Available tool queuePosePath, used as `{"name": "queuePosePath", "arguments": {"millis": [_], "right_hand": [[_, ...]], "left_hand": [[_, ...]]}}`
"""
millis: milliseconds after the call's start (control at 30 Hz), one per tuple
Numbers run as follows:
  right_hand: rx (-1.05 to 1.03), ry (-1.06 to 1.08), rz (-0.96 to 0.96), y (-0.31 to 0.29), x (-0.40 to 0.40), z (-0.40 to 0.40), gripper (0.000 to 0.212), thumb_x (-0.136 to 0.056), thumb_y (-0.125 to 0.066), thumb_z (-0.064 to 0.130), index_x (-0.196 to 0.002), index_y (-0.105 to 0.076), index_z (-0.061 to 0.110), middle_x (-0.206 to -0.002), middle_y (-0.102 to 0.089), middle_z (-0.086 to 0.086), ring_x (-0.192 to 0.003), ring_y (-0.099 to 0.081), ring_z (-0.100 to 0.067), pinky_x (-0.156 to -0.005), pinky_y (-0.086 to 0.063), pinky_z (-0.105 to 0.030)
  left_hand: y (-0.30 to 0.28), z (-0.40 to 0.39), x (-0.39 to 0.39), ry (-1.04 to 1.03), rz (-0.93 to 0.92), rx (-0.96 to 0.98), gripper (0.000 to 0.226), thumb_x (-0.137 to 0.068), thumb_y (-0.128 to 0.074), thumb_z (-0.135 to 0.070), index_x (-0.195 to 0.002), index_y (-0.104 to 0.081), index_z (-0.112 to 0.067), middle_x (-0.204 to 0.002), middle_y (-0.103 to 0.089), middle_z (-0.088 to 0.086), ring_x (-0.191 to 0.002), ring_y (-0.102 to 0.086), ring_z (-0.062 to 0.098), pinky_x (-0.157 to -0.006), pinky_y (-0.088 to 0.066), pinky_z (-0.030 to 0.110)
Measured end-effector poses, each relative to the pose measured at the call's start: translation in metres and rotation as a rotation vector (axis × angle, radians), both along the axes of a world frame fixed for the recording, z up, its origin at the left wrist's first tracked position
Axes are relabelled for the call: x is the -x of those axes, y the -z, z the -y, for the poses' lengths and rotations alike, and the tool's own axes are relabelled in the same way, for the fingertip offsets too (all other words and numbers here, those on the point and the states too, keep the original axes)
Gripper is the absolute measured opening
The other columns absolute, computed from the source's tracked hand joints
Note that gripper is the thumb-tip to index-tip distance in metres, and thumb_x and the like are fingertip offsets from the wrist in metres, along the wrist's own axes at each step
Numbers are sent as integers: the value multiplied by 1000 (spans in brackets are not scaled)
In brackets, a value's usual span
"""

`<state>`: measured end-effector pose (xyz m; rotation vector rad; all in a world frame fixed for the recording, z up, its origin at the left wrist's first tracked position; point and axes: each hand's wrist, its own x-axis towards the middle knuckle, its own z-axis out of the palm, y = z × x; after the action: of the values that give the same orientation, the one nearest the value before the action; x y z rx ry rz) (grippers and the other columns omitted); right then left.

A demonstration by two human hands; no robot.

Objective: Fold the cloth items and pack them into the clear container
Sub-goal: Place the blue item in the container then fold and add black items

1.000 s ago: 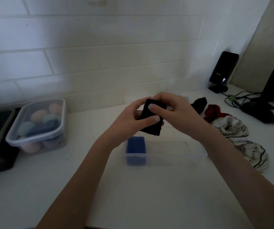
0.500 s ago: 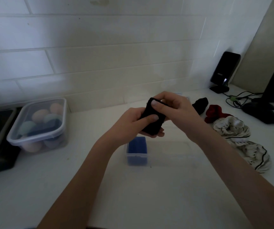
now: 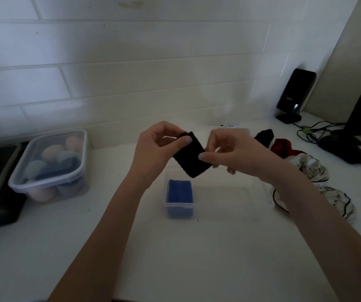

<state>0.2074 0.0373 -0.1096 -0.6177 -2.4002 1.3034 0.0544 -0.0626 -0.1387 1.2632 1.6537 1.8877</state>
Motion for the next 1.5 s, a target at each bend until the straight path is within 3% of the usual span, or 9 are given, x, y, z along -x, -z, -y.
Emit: {"name": "queuePosePath", "arguments": {"millis": [233, 367, 467, 567, 833, 967, 1067, 1300, 1500], "right_hand": [[95, -23, -70, 7, 7, 4, 27, -79, -72, 12, -97, -53, 13, -77, -68, -9, -61, -63, -16, -50, -50, -24], [102, -39, -3, 3, 0, -2, 15, -84, -67, 13, -93, -56, 14, -71, -71, -3, -62, -67, -15, -56, -54, -25], [183, 10, -40, 0, -1, -3, 11, -86, -63, 7, -90, -54, 12, -70, -69, -7, -62, -66, -16, -57, -56, -27], [286, 73, -114, -4, -2, -5, 10, -87, -61, 6, -88, -54, 13, -70, -68, -9, -60, -66, -17, -58, -58, -29], [304, 2, -102, 0, -2, -1, 4, -87, -62, 12, -87, -58, 11, -77, -68, -8, -66, -68, -16, -62, -60, -35], [278, 7, -103, -2, -2, -1, 2, -89, -59, 11, -88, -57, 10, -82, -67, -6, -70, -67, -13, -62, -59, -30], [281, -4, -102, -1, -1, 0, 3, -90, -57, 12, -87, -56, 12, -82, -65, -4, -70, -66, -11, -65, -59, -30], [317, 0, -75, -1, -1, -2, 4, -90, -57, 14, -86, -55, 13, -81, -65, -4, -73, -65, -10, -68, -58, -30], [164, 9, 145, 6, -4, -7, 12, -86, -63, 8, -83, -52, 12, -85, -64, -10, -72, -65, -17, -59, -59, -26]], "left_hand": [[6, -5, -11, 30, -125, 18, 15, -74, -75, -12, -64, -64, -14, -55, -60, -4, -52, -53, 3, -53, -43, 14], [6, -7, -9, 16, -142, 26, 14, -80, -70, -12, -68, -62, -16, -49, -52, -9, -44, -47, 0, -45, -38, 10], [4, -3, -6, 205, -36, 40, 4, -82, -63, -15, -81, -67, -14, -65, -69, -12, -65, -65, 4, -60, -51, 16], [3, 0, 2, 307, 80, 62, 19, -76, -65, -14, -95, -70, -16, -86, -76, -7, -86, -71, 12, -76, -54, 20], [5, -3, 2, 255, 60, 102, 23, -77, -66, 8, -76, -69, -15, -68, -72, -6, -67, -68, 8, -68, -55, 19], [4, -1, 0, 351, 176, 76, 12, -67, -68, -13, -69, -74, -23, -70, -73, -6, -71, -69, 8, -71, -54, 20], [5, -1, 3, 394, 255, 63, 11, -69, -64, -13, -71, -73, -19, -72, -73, -3, -72, -69, 9, -70, -53, 18], [5, -3, 1, 358, 299, 52, 16, -84, -56, 5, -81, -66, -7, -71, -73, -1, -72, -69, 10, -69, -53, 18], [6, -2, 2, 166, 97, 100, 12, -84, -63, -3, -84, -68, -14, -72, -72, -5, -66, -65, 6, -60, -52, 19]]}}
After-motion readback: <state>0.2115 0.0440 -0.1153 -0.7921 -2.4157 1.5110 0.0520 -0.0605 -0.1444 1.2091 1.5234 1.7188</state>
